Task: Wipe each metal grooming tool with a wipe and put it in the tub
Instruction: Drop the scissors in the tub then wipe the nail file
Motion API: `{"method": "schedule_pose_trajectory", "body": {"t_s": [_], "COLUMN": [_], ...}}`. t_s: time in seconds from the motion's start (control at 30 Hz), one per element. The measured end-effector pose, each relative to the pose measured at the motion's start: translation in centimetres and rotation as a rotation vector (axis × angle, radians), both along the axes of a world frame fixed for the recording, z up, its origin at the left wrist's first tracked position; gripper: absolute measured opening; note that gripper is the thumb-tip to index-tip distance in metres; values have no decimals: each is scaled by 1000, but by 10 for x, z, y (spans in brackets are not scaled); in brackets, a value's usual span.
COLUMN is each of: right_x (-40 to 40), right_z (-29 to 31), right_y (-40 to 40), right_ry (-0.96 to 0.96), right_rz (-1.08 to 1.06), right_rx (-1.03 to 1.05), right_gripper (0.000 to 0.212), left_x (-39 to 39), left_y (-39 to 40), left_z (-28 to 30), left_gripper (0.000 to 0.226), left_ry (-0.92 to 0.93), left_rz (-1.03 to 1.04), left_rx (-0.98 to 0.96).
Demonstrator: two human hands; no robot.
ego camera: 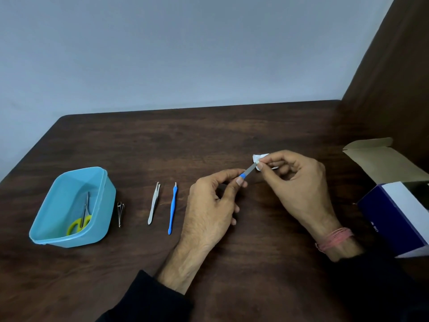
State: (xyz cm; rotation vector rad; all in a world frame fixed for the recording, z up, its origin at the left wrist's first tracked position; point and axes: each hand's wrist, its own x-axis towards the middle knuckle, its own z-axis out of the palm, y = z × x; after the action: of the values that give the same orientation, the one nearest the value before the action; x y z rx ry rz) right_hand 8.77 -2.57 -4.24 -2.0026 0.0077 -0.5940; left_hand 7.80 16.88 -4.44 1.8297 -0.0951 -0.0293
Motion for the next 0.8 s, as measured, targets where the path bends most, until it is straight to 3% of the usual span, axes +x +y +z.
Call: {"method": "schedule_pose_trajectory", "body": {"t_s": [0.8], "right_x": [-1], "right_z": [0], "right_y": [-1], "right_ry": [0], "right_rz": [18], "right_rx": [-22], "right_gripper": [10], "left_x": [0], "left_y": [0], "left_z": [0], "left_gripper": [23], "left_ry": [1], "left_rz": [-3], "left_rx": [0]}}
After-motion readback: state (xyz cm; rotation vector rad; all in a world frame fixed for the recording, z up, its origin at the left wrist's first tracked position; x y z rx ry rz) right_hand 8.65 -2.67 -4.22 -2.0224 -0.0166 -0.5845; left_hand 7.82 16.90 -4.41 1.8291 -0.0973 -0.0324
